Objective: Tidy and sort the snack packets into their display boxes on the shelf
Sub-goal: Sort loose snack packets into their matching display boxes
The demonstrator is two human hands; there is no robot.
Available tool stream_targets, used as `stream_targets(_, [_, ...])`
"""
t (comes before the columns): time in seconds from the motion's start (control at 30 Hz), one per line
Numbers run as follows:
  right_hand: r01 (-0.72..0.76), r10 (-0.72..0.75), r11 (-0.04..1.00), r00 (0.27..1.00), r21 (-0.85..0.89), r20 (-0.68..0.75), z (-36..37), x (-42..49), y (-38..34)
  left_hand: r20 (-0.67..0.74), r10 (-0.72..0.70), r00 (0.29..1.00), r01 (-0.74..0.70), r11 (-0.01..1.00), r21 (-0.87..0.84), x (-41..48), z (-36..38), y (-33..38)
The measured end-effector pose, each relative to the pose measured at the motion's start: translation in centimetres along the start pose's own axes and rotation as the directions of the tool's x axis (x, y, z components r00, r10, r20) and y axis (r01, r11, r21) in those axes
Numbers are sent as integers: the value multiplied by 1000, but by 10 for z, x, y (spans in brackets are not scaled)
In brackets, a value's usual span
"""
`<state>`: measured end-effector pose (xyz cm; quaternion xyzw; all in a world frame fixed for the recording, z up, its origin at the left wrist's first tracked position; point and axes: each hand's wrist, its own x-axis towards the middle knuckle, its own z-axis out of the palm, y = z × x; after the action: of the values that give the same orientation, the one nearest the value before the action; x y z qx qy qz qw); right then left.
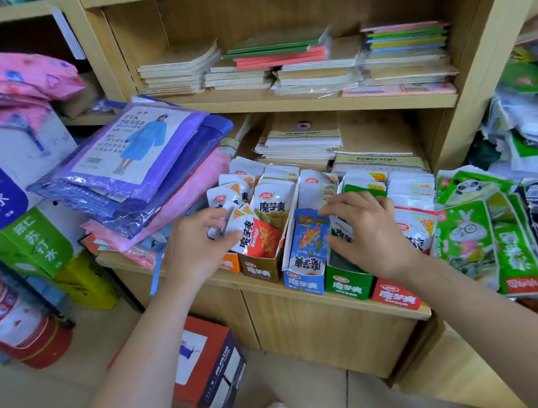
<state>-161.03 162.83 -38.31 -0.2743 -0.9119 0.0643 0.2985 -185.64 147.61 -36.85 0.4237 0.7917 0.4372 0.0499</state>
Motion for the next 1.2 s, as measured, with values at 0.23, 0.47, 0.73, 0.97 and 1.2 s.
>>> stream_targets(0.23, [-48, 44, 995, 997, 87, 56, -2, -1, 6, -43, 50, 998, -40, 977, 210, -11, 4, 6])
stream_targets(0.47, [-104, 80, 973, 989, 208, 122, -9, -2, 9, -146, 176, 974, -152, 975, 162, -9, 11, 22])
stream_targets(0.73, [-284, 238, 777, 959, 562, 156, -35, 0, 4, -420, -8, 908, -173, 903, -393, 0, 9, 69])
stream_targets(0.97, [-280, 377, 447, 920, 850, 105, -67, 2, 8, -127, -94, 988, -26, 696, -718, -5, 25, 106])
stream_targets(1.2, [-299, 322, 250, 923, 921, 212, -106, -12, 24, 54, 9, 999, 33, 697, -716, -19, 52, 134])
